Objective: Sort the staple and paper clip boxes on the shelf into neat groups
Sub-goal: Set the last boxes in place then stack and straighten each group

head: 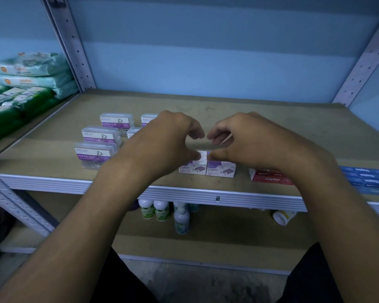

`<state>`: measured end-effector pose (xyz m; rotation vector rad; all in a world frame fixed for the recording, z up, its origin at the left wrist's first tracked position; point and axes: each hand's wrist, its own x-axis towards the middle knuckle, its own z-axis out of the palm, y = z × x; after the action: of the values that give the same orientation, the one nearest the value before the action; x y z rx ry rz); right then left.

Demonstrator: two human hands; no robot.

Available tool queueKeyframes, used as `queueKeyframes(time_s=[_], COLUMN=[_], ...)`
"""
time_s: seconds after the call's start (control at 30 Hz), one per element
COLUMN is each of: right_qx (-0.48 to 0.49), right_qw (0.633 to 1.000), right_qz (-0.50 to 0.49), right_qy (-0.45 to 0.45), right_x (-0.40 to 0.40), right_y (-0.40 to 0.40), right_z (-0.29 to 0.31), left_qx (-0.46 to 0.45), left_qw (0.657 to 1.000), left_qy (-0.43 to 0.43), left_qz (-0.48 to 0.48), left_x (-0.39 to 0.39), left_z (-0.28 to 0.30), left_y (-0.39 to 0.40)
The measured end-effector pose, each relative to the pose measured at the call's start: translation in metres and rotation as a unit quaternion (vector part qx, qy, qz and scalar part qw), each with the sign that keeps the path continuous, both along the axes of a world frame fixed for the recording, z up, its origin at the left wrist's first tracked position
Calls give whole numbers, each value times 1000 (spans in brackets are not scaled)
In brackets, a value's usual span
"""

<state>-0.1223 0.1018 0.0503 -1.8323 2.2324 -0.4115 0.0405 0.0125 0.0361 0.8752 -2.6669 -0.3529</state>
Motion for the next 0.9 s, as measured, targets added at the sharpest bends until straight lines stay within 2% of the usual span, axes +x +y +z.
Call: queueKeyframes(time_s=[0.1,0.33,0.63,0.9], right_qx=[-36,-72,-97,-126], right_qw=[999,997,993,988], right_qz=[-6,13,55,82], right_qy=[-19,-40,-49,-41], right_x=[2,18,46,58], right_y=[0,-13,-37,-64], right_z=[1,0,-5,-19], left_qx=[-23,-69,-83,-59], left_qw=[999,993,986,986], left_qy=[41,68,67,34], left_qz=[12,68,124,153], left_x=[9,51,104,125], left_z=[8,19,18,-1], left_y=[-3,-21,-41,-63])
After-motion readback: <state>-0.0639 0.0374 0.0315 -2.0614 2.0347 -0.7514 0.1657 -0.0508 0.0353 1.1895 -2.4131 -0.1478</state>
